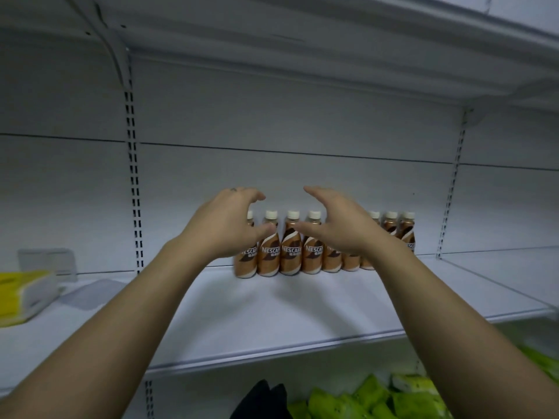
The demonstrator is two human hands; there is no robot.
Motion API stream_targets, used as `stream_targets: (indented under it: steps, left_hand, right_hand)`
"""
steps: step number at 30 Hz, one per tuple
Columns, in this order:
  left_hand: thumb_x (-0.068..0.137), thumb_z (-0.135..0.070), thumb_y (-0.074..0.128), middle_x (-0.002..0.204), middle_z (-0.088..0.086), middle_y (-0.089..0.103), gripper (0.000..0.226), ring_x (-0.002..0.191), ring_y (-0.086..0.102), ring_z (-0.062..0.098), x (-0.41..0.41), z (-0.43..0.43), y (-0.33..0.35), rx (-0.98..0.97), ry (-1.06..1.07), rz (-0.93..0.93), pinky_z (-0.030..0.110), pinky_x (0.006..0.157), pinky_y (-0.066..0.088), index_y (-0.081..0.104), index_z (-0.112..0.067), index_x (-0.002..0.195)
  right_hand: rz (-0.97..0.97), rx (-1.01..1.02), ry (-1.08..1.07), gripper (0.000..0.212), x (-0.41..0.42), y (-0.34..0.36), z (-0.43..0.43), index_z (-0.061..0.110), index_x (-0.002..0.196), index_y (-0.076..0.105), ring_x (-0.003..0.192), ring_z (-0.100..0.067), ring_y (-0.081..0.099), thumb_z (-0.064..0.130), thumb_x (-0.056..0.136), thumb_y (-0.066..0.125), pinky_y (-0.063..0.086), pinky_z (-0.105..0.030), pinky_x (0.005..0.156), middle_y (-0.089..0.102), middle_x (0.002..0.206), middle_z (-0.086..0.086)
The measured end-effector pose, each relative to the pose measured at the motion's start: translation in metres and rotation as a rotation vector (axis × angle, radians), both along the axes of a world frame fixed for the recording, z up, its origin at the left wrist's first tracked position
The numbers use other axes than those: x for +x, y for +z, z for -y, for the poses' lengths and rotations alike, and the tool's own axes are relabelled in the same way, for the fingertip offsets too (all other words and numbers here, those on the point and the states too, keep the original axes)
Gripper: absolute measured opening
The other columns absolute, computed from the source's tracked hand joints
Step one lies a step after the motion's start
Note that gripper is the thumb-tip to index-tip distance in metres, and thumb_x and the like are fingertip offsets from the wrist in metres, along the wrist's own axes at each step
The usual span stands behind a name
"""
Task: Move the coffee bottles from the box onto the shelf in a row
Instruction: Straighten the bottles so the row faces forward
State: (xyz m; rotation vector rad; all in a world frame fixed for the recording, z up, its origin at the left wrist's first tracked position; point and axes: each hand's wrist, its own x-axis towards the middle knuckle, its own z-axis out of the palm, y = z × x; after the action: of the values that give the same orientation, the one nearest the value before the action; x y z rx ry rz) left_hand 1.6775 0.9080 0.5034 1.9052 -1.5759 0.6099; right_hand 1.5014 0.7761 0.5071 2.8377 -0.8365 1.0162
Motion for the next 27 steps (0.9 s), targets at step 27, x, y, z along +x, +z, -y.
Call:
stream_targets:
  steps: [27]
  left_hand:
    - [0.067,-0.049,0.075,0.102,0.004,0.059,0.062,0.081,0.053,0.025,0.077,0.113,-0.102,0.224,0.316,-0.365,0.034,0.066,0.039,0.036,-0.02,0.107]
  right_hand:
    - [0.099,0.137,-0.228,0.034,0.123,-0.046,0.13,0.016,0.117,0.06,0.09,-0.029,0.061,0.032,0.087,0.065,0.055,-0.043,0.078,0.064,0.105,-0.013]
